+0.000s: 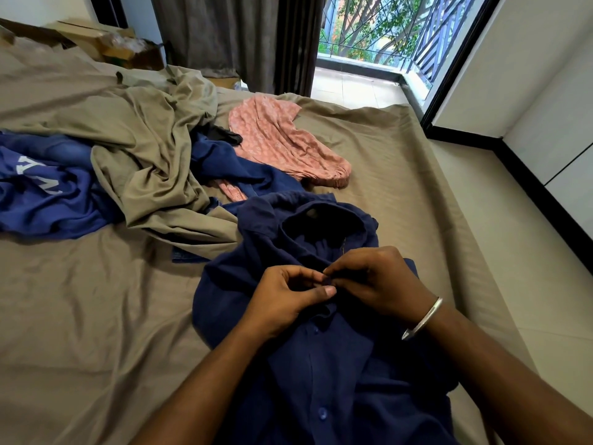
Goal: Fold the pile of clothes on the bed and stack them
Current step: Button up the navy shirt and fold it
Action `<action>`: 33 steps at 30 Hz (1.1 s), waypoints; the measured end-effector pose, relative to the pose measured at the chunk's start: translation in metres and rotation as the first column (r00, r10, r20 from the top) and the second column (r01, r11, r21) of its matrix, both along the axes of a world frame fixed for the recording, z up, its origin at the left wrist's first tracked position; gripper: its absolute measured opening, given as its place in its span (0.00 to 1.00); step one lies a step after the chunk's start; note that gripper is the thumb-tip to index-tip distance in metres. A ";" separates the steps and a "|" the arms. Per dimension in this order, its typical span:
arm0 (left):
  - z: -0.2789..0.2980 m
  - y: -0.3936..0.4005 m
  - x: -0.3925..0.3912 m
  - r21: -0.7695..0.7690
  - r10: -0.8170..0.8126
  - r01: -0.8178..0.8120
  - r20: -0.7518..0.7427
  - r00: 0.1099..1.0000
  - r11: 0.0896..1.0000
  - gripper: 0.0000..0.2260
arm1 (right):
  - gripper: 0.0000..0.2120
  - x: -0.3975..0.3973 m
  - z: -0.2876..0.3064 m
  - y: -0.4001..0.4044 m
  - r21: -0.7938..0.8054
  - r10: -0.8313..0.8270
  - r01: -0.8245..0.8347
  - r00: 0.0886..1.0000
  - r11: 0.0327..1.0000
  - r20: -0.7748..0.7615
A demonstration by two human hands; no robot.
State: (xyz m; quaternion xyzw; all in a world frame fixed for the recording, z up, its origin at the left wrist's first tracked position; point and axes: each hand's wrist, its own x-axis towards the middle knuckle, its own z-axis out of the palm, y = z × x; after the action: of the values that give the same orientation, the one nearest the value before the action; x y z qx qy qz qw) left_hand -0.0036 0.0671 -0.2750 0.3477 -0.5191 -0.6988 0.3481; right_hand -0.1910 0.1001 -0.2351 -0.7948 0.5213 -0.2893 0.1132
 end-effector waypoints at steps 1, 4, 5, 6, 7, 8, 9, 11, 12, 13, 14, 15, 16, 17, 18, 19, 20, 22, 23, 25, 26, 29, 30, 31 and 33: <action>0.000 0.000 0.000 -0.007 0.005 -0.005 0.004 1.000 1.000 0.06 | 0.07 0.000 0.000 0.000 0.006 0.005 -0.005 1.000 1.000 0.001; -0.002 0.000 -0.001 -0.056 0.029 -0.028 0.026 0.999 0.998 0.07 | 0.07 0.001 0.002 -0.001 0.012 0.006 -0.006 0.999 1.000 0.049; -0.003 -0.001 -0.001 -0.076 0.040 -0.037 0.036 0.999 0.996 0.07 | 0.07 0.001 0.003 -0.001 0.022 0.006 -0.008 0.997 1.000 0.072; -0.005 -0.001 -0.002 -0.091 0.051 -0.047 0.046 0.998 0.995 0.07 | 0.07 0.000 0.004 -0.001 0.044 0.007 -0.011 0.996 0.999 0.094; -0.006 -0.001 -0.003 -0.097 0.060 -0.055 0.054 0.997 0.994 0.07 | 0.08 -0.001 0.004 0.000 0.071 0.006 -0.014 0.994 0.997 0.111; -0.007 -0.001 -0.003 -0.100 0.064 -0.057 0.061 0.996 0.993 0.08 | 0.09 -0.002 0.005 0.000 0.096 0.000 -0.012 0.993 0.995 0.118; -0.008 -0.001 -0.004 -0.100 0.062 -0.056 0.067 0.996 0.993 0.07 | 0.09 -0.003 0.005 0.001 0.115 -0.011 -0.003 0.993 0.993 0.121; -0.010 -0.002 -0.004 -0.106 0.051 -0.043 0.070 0.996 0.993 0.06 | 0.09 -0.004 0.005 0.001 0.147 -0.048 0.026 0.988 0.989 0.145; -0.011 -0.003 -0.004 -0.105 0.044 -0.037 0.066 0.997 0.994 0.06 | 0.09 -0.003 0.004 0.002 0.172 -0.071 0.041 0.983 0.984 0.172; -0.011 -0.004 -0.004 -0.100 0.040 -0.034 0.059 0.997 0.994 0.06 | 0.09 -0.003 0.005 0.002 0.200 -0.093 0.052 0.974 0.978 0.205; -0.011 -0.005 -0.003 -0.094 0.034 -0.030 0.050 0.998 0.995 0.06 | 0.09 -0.003 0.005 0.002 0.227 -0.111 0.056 0.965 0.972 0.238; -0.012 -0.005 -0.002 -0.087 0.030 -0.026 0.045 0.999 0.996 0.05 | 0.09 -0.002 0.005 0.001 0.251 -0.123 0.055 0.956 0.966 0.266; -0.011 -0.005 -0.002 -0.087 0.026 -0.022 0.046 0.999 0.996 0.05 | 0.09 -0.003 0.005 0.001 0.274 -0.130 0.048 0.948 0.961 0.291; -0.011 -0.005 -0.001 -0.088 0.025 -0.020 0.054 0.998 0.996 0.05 | 0.09 -0.003 0.005 0.001 0.296 -0.134 0.037 0.939 0.954 0.315; -0.011 -0.006 -0.001 -0.094 0.023 -0.017 0.063 0.998 0.995 0.05 | 0.09 -0.003 0.005 0.001 0.315 -0.137 0.026 0.931 0.949 0.337; -0.012 -0.005 -0.001 -0.098 0.021 -0.014 0.070 0.997 0.995 0.05 | 0.09 -0.003 0.004 0.001 0.331 -0.142 0.017 0.924 0.943 0.355; -0.012 -0.005 -0.002 -0.098 0.020 -0.013 0.075 0.997 0.995 0.05 | 0.09 -0.003 0.003 0.001 0.345 -0.147 0.011 0.917 0.939 0.370; -0.013 -0.006 -0.002 -0.092 0.016 -0.009 0.082 0.996 0.996 0.05 | 0.08 -0.003 0.002 0.001 0.364 -0.157 0.003 0.905 0.932 0.394; -0.013 -0.006 -0.003 -0.088 0.009 -0.001 0.087 0.996 0.996 0.05 | 0.08 -0.004 0.001 0.001 0.370 -0.161 -0.001 0.899 0.929 0.406; -0.015 -0.007 -0.002 -0.083 -0.015 0.022 0.090 0.996 0.996 0.02 | 0.07 -0.005 -0.001 0.001 0.381 -0.161 -0.014 0.892 0.924 0.422; -0.017 -0.008 -0.002 -0.084 -0.025 0.034 0.104 0.994 0.996 0.03 | 0.07 -0.005 -0.002 0.001 0.384 -0.158 -0.020 0.891 0.923 0.427; -0.026 -0.010 -0.002 -0.093 -0.059 0.078 0.188 0.980 0.993 0.13 | 0.07 -0.003 -0.005 0.001 0.385 -0.152 -0.025 0.894 0.922 0.422; -0.028 -0.010 -0.003 -0.096 -0.066 0.088 0.216 0.974 0.991 0.16 | 0.07 -0.002 -0.006 0.000 0.382 -0.149 -0.022 0.899 0.924 0.412; -0.031 -0.010 -0.003 -0.094 -0.073 0.097 0.234 0.970 0.991 0.17 | 0.07 -0.002 -0.006 0.000 0.381 -0.147 -0.020 0.902 0.924 0.405; -0.033 -0.010 -0.004 -0.090 -0.075 0.101 0.250 0.965 0.991 0.18 | 0.07 -0.003 -0.006 0.000 0.384 -0.151 -0.021 0.899 0.923 0.411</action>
State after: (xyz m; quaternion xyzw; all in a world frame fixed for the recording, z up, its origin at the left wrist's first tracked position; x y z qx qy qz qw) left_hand -0.0080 0.0576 -0.3084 0.3898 -0.6083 -0.6378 0.2671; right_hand -0.1936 0.1006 -0.2407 -0.6552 0.5556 -0.3561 0.3677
